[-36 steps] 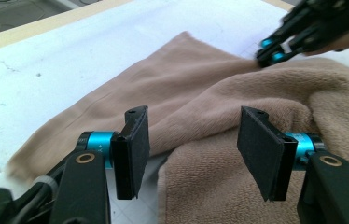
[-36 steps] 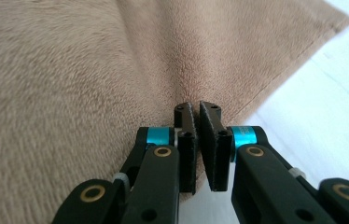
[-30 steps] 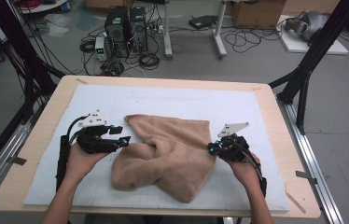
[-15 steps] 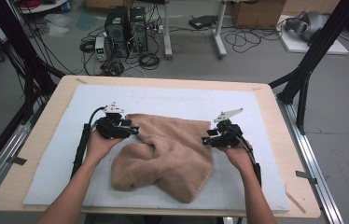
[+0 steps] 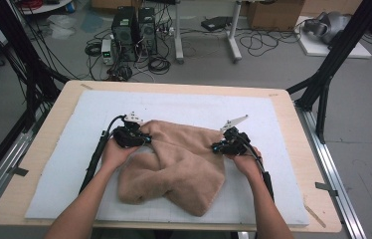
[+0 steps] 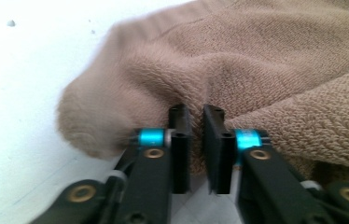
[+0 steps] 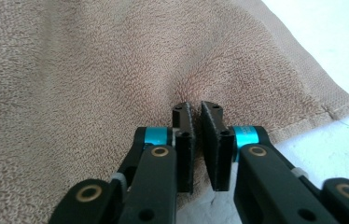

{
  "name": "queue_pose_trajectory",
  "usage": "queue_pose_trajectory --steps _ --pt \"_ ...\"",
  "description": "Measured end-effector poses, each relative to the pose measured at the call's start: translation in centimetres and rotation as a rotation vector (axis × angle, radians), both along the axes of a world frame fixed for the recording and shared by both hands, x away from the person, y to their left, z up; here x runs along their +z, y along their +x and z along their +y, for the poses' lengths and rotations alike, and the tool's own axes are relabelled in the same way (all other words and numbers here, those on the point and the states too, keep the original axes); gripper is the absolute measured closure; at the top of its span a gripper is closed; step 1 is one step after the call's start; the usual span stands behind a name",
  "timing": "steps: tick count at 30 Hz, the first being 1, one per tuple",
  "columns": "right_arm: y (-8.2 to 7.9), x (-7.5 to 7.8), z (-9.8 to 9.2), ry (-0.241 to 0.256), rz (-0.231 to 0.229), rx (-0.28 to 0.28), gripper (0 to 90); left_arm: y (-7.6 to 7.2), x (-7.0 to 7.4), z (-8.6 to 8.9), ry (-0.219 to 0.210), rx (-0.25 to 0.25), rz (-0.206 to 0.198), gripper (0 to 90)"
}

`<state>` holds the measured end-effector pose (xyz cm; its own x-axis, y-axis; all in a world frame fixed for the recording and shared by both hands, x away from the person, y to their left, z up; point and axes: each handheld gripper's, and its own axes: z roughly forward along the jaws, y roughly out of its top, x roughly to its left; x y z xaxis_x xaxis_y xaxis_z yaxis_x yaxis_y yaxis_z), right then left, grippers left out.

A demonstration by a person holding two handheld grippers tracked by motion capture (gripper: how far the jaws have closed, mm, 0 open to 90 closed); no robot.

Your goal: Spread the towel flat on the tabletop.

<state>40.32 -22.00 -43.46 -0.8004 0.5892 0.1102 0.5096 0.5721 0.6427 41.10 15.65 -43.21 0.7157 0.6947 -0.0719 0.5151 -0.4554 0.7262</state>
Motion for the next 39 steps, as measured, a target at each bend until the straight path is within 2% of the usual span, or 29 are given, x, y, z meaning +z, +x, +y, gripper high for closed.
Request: queue_pose_trajectory --steps 1,3,5,6,7,8,9,10,11,12,13,14,15,16,17,18,19,20,22,24,26,27,28,30,33,35,36,38,39 --pt "-0.2 0.3 0.2 -0.017 -0.024 0.011 85.2 -0.2 0.3 0.1 0.01 -0.002 -0.009 84.2" --pt "-0.4 0.5 0.3 -0.014 -0.036 0.014 85.2 -0.6 1.1 0.4 0.011 0.001 -0.041 84.4" --pt "-0.5 1.8 0.6 0.0 -0.057 0.033 85.2 -1.0 2.2 1.2 -0.042 0.014 -0.067 84.6" --pt "-0.5 1.8 0.6 0.0 -0.057 0.033 85.2 -1.1 2.8 1.6 -0.07 0.024 -0.073 84.6" --pt "-0.3 2.9 0.9 -0.008 -0.085 0.046 85.2 -1.1 3.3 2.0 -0.091 0.032 -0.07 84.6" --pt "-0.3 2.9 0.9 -0.008 -0.085 0.046 85.2 -1.1 3.7 2.2 -0.095 0.038 -0.076 84.6" --pt "0.2 4.5 1.2 -0.016 -0.123 0.039 85.4 -0.4 5.2 2.3 -0.065 0.053 -0.102 85.0" --pt "0.6 5.2 1.3 -0.013 -0.141 0.032 85.5 -0.4 5.2 2.3 -0.065 0.053 -0.102 85.4" --pt "0.6 5.2 1.3 -0.013 -0.141 0.032 85.5 0.1 6.2 2.2 -0.063 0.07 -0.13 85.4" --pt "1.9 7.7 1.4 -0.045 -0.208 -0.006 85.5 1.2 7.7 1.9 -0.07 0.089 -0.161 85.4" --pt "1.9 7.7 1.4 -0.045 -0.208 -0.006 85.5 2.3 8.9 1.6 -0.065 0.109 -0.19 85.4" --pt "2.8 8.9 1.3 -0.046 -0.235 -0.046 85.4 3.5 10.0 1.1 -0.047 0.131 -0.218 84.9" --pt "4.5 10.6 0.9 -0.041 -0.27 -0.157 79.9 4.4 10.7 0.7 -0.022 0.179 -0.232 66.8" --pt "4.5 10.6 0.9 -0.041 -0.27 -0.157 79.9 5.1 11.1 0.5 -0.018 0.204 -0.217 66.8" --pt "5.6 11.1 0.7 -0.029 -0.277 -0.225 57.4 5.6 11.4 0.4 -0.048 0.206 -0.177 58.8" --pt "5.9 11.0 0.5 -0.021 -0.265 -0.221 58.0 5.7 11.2 0.4 -0.048 0.195 -0.169 58.6" --pt "5.9 11.0 0.5 -0.021 -0.265 -0.221 58.0 5.6 10.9 0.4 -0.022 0.182 -0.158 58.6" --pt "5.9 10.6 0.4 -0.022 -0.246 -0.207 56.5 5.4 10.4 0.4 -0.006 0.163 -0.139 58.3" --pt "5.8 9.8 0.4 -0.02 -0.23 -0.185 54.4 4.7 9.2 0.8 0.002 0.151 -0.141 57.7" --pt "5.3 8.6 0.3 -0.022 -0.216 -0.151 53.3 4.0 8.0 1.4 -0.009 0.134 -0.104 57.7" --pt "4.7 7.8 0.2 0.0 -0.171 -0.139 50.4 3.2 7.0 1.7 0.018 0.114 -0.094 56.8" --pt "4.3 7.5 0.2 0.004 -0.166 -0.124 50.3 2.7 6.6 1.9 0.013 0.104 -0.085 56.6" --pt "3.7 7.1 0.2 0.001 -0.117 -0.107 44.1 2.3 6.2 2.0 0.003 0.089 -0.075 54.9" --pt "3.4 7.1 0.3 0.007 -0.099 -0.102 44.1 1.2 5.8 2.2 0.0 0.068 -0.065 53.4" --pt "0.9 7.7 1.0 0.056 -0.127 -0.037 44.7 -0.4 5.5 2.3 -0.007 0.031 -0.079 51.4" --pt "0.5 7.9 1.2 0.055 -0.125 -0.027 44.6 -1.2 5.4 2.4 -0.003 0.025 -0.073 50.0" --pt "-0.6 8.2 1.5 0.065 -0.137 -0.01 44.0 -1.5 5.3 2.5 -0.001 0.02 -0.069 47.2" --pt "-0.9 8.3 1.6 0.068 -0.141 -0.007 44.2 -2.3 5.2 2.5 -0.013 0.009 -0.048 46.4" --pt "-2.0 8.3 1.7 0.091 -0.153 0.007 44.4 -2.8 5.3 2.6 -0.013 0.001 -0.055 44.3"
